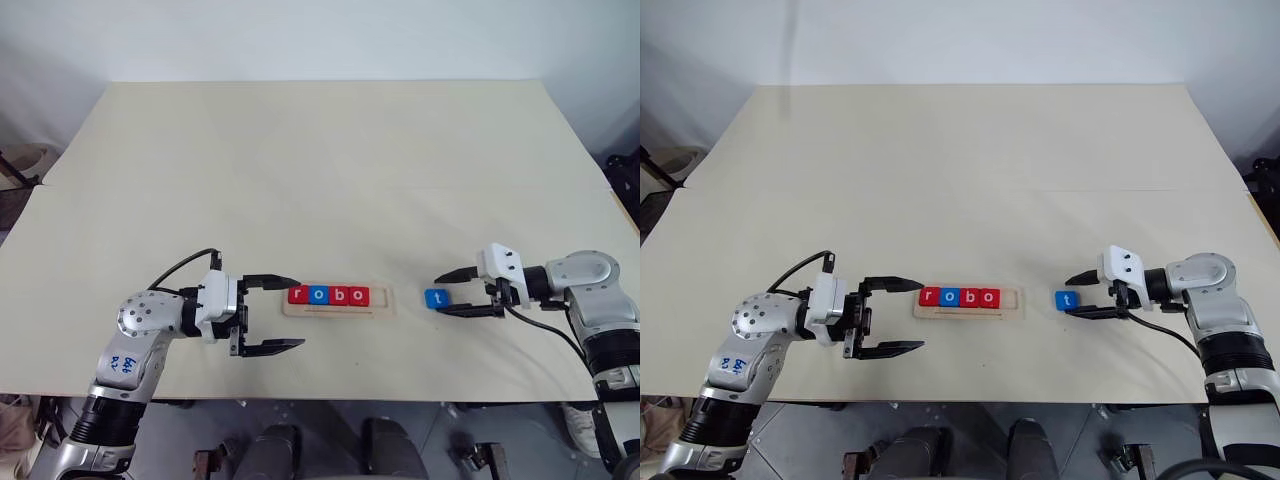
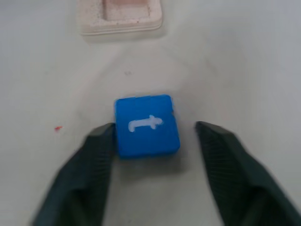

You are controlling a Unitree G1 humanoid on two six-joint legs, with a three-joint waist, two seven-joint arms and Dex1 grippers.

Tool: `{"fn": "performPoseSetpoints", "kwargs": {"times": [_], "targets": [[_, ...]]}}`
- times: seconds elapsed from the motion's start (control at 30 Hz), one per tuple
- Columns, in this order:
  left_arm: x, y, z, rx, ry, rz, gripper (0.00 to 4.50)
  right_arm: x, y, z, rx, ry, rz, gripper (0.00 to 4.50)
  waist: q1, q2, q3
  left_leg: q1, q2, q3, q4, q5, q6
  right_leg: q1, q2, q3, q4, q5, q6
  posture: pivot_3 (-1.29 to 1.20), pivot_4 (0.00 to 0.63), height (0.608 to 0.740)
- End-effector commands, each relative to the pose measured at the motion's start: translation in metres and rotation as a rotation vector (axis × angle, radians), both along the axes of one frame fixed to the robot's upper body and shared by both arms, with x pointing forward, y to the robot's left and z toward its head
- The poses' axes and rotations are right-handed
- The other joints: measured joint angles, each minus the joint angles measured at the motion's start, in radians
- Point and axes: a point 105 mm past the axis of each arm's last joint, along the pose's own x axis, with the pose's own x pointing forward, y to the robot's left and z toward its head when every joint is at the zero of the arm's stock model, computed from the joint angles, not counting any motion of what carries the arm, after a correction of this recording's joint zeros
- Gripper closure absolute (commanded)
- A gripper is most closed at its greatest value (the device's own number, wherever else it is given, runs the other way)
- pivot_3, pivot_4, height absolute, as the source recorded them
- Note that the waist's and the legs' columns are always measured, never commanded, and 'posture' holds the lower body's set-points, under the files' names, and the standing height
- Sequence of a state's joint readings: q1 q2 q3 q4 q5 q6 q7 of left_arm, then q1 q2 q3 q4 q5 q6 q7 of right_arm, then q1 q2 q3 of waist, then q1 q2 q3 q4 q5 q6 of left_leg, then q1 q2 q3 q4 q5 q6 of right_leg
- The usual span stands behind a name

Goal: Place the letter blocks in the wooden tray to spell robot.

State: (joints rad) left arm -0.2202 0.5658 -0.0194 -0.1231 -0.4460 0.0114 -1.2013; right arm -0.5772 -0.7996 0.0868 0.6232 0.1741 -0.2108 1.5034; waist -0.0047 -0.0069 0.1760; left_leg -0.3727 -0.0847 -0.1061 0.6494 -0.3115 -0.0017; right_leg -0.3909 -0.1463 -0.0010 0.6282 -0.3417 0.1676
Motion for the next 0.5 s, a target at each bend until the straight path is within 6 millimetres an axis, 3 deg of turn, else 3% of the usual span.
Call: {"fn": "performPoseSetpoints", "kwargs": {"times": [0.03, 0.23, 0.5], "targets": [[-0.004, 0.000, 0.007, -0.003, -0.043, -0.003, 0.00, 0.000, 0.004, -0.003, 0.000, -0.002, 0.019, 2.89, 0.000, 0.000, 0.000, 0.000, 0.000, 0.000, 0.000, 0.000, 0.000, 0.000, 0.000, 0.000, 0.000, 0.000, 0.000, 0.00, 0.150, 0.740], [-0.002, 0.004, 0.006, 0.000, -0.039, 0.020, 0.00, -0.002, 0.018, 0.016, 0.081, -0.006, 0.053, 3.02, -0.003, 0.000, 0.000, 0.000, 0.001, 0.000, 0.000, 0.000, -0.001, -0.001, 0.001, 0.000, 0.000, 0.000, 0.000, 0.00, 0.150, 0.740], [0.002, 0.005, 0.002, -0.006, -0.030, 0.040, 0.00, -0.001, 0.062, 0.030, 0.140, 0.006, 0.085, 3.02, 0.003, 0.000, 0.000, 0.000, 0.001, 0.000, 0.000, 0.000, -0.001, -0.001, 0.001, 0.000, 0.000, 0.000, 0.000, 0.00, 0.150, 0.740]]}}
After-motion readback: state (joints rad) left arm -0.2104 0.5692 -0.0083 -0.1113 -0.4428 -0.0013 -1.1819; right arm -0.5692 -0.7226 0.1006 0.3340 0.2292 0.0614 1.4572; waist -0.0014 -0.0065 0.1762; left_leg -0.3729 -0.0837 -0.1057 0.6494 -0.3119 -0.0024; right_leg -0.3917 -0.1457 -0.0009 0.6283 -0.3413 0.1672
